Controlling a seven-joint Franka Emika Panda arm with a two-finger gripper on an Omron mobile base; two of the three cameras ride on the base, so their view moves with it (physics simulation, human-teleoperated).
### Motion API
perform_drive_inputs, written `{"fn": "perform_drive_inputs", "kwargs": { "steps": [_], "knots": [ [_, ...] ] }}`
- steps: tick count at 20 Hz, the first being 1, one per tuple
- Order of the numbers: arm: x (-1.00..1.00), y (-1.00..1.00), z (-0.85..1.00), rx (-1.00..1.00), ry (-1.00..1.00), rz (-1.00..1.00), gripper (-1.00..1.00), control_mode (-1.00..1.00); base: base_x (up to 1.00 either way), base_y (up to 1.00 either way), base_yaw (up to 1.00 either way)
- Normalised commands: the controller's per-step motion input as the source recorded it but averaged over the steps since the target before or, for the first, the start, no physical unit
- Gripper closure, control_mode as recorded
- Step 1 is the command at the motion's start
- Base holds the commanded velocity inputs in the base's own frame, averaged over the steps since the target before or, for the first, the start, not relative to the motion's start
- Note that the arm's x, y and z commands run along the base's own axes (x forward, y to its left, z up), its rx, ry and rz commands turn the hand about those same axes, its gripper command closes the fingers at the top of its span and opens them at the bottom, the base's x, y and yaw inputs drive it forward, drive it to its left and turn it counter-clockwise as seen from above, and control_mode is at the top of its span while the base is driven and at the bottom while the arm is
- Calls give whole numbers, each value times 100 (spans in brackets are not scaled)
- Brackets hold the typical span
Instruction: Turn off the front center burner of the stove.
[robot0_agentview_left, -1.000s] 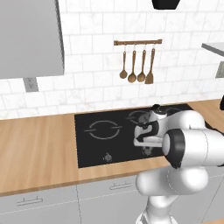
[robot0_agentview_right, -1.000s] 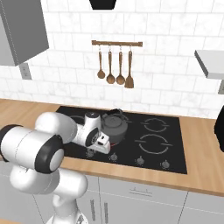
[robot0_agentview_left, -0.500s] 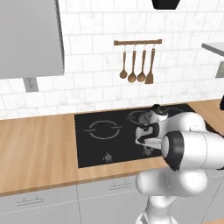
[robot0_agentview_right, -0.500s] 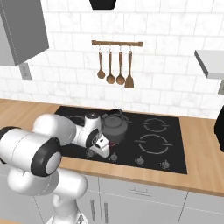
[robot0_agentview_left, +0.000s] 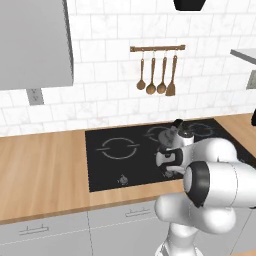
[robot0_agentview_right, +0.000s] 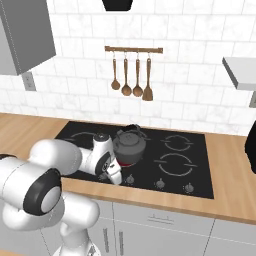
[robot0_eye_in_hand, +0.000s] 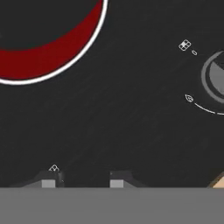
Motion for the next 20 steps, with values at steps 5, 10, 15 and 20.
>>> {"fn": "perform_drive_inputs", "kwargs": {
  "steps": [5, 10, 15, 20],
  "knots": [
    [-57, 4, -2, 12, 19, -30, 100, -100, 0, 0, 0],
    [-57, 11, 0, 16, 20, -33, 100, -100, 0, 0, 0],
    [-46, 26, 0, 16, 15, -36, 100, -100, 0, 0, 0],
    [-35, 36, 0, 16, 14, -38, 100, -100, 0, 0, 0]
  ]
}}
